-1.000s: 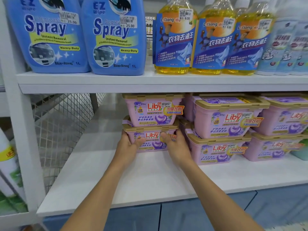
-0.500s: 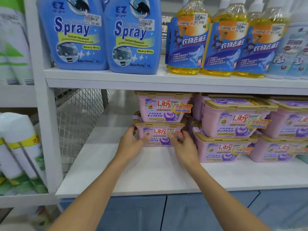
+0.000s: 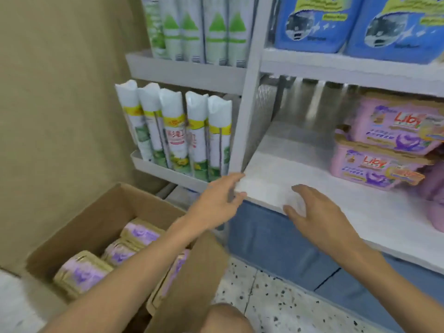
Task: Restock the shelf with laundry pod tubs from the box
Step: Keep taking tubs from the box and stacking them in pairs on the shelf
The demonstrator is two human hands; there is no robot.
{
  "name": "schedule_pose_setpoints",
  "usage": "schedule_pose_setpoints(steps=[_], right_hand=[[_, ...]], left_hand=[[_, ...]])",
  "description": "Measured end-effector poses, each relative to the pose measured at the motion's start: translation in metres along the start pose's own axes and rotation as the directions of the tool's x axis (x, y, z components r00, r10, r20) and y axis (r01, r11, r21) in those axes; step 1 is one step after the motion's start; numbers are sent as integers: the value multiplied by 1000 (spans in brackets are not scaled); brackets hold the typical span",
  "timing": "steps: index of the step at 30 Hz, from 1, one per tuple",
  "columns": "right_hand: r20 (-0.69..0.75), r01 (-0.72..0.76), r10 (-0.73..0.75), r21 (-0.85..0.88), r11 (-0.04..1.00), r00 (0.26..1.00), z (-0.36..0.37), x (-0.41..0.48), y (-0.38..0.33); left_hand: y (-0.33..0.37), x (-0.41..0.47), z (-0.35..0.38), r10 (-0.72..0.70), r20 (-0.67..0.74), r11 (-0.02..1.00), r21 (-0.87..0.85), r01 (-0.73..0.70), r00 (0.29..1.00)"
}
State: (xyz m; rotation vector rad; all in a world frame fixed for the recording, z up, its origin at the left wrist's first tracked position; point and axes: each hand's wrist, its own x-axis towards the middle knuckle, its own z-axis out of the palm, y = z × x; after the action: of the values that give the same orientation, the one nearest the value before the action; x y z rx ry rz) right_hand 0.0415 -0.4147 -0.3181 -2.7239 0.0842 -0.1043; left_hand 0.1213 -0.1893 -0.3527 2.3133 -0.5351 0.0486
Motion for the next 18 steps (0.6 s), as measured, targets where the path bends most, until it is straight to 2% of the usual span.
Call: schedule_pose_setpoints(steps=[2, 4, 7, 10, 13, 18], right_hand=[[40, 130, -130, 5, 991, 991, 14, -1, -32], [89, 260, -262, 42, 965, 961, 35, -2, -68], [143, 406, -416, 96, 909, 898, 72, 0, -114], [232, 490, -515, 160, 857, 825, 115, 4, -147], [360, 503, -526, 165, 848, 770, 151, 12, -173], [596, 420, -408, 128, 898, 691, 211, 25, -204]], left_hand=[[-16, -29, -24, 42, -25, 997, 69, -40, 999], [-38, -60, -48, 12, -92, 995, 100, -3, 996], [-85, -98, -70, -132, -151, 976, 153, 155, 980], [-131, -129, -81, -331, -146, 905, 229, 357, 932], [-168, -154, -90, -500, -114, 818, 264, 512, 858], [-208, -183, -108, -671, -80, 686, 310, 658, 737]])
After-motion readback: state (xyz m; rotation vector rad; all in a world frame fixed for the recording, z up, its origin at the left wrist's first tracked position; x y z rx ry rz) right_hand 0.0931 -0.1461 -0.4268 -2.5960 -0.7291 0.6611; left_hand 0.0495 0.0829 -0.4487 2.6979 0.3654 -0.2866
